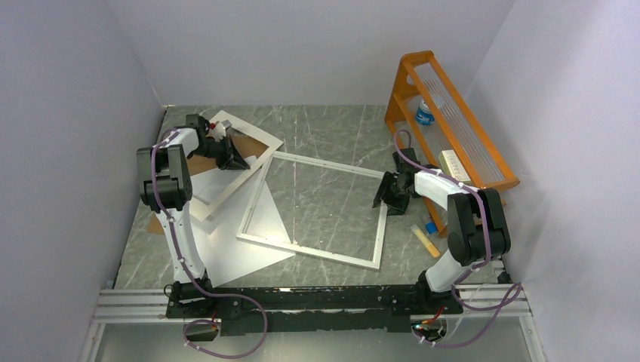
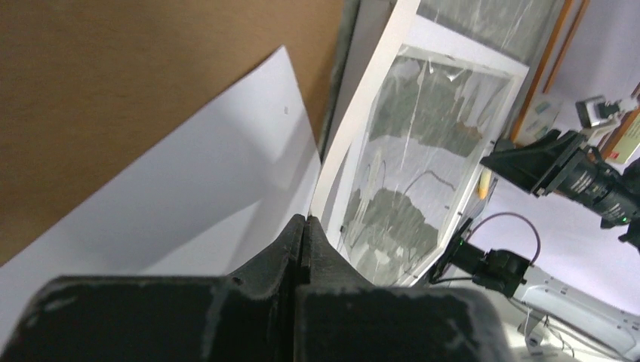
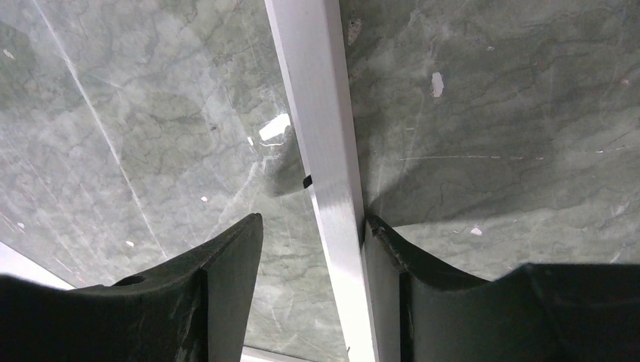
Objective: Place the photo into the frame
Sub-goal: Move the photo frame item to the center of the board.
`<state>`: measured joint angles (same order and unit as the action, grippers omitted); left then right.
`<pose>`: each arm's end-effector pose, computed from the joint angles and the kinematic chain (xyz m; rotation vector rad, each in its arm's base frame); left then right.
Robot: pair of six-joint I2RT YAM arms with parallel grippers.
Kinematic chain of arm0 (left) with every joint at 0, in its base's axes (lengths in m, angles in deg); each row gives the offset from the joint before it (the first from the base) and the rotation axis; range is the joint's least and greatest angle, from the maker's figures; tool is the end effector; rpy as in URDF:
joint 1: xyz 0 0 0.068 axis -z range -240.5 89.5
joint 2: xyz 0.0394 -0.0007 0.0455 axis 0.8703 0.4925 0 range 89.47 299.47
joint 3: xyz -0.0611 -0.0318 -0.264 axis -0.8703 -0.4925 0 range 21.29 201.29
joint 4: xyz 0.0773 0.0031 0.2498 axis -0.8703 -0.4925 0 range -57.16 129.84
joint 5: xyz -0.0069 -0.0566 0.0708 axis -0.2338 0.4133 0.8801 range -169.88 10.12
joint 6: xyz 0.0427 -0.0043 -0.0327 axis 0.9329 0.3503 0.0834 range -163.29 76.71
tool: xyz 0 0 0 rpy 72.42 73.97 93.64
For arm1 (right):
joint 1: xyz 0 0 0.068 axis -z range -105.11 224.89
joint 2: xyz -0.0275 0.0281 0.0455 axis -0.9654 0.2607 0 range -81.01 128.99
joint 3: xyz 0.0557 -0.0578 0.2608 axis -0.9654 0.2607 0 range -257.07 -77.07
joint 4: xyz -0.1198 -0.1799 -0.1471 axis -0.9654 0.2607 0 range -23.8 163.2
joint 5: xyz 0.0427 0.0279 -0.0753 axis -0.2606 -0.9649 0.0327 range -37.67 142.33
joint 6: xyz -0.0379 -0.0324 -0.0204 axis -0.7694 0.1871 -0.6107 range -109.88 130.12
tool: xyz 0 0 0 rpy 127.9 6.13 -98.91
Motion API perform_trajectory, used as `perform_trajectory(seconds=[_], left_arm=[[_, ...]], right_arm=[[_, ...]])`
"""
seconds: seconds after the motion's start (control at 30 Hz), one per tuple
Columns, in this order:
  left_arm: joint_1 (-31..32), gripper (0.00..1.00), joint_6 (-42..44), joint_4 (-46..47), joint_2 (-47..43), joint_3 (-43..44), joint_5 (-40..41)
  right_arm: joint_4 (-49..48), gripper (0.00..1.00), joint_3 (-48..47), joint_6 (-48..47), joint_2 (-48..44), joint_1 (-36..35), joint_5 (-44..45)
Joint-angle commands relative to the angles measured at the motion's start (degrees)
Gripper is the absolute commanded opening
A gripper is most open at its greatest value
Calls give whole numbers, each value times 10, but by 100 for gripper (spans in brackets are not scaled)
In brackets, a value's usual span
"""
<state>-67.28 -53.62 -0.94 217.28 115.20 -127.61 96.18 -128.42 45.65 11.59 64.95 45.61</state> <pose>0.4446 0.0264 0.1408 -0.2397 2.6582 -1.1893 0.2858 0.0541 0.1573 0.6075 2.8003 0.3383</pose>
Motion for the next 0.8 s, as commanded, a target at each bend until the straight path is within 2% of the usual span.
perform_trajectory(seconds=[0.0, 0.13, 0.23, 0.33, 0.4, 0.47, 0.53, 0.63, 0.7, 0.77], left_arm=[[-11, 3, -39, 72, -54, -28, 11], [-10, 3, -101, 153, -65, -62, 62], [-8, 23, -120, 168, -75, -75, 125], [-5, 57, -109, 156, -102, -88, 178], [-2, 62, -93, 150, -122, -97, 185], [4, 62, -72, 147, -134, -105, 159], [12, 57, -57, 145, -133, -108, 117], [30, 42, -32, 110, -101, -89, 60], [46, 36, -20, 93, -84, -83, 50], [57, 34, -11, 79, -74, -79, 46]], right_arm=[[-8, 56, 14, -9, -2, 3, 12], [-8, 56, 17, -7, -4, 4, 13], [-8, 56, 19, -4, -5, 4, 14], [-8, 56, 20, -3, -8, 5, 15], [-9, 56, 20, -1, -8, 5, 16], [-10, 56, 20, -1, -8, 5, 14], [-11, 56, 20, -1, -7, 5, 11], [-16, 55, 20, -3, -4, 6, 3], [-21, 55, 22, -3, -6, 6, -7], [-26, 57, 22, -3, -10, 6, -14]])
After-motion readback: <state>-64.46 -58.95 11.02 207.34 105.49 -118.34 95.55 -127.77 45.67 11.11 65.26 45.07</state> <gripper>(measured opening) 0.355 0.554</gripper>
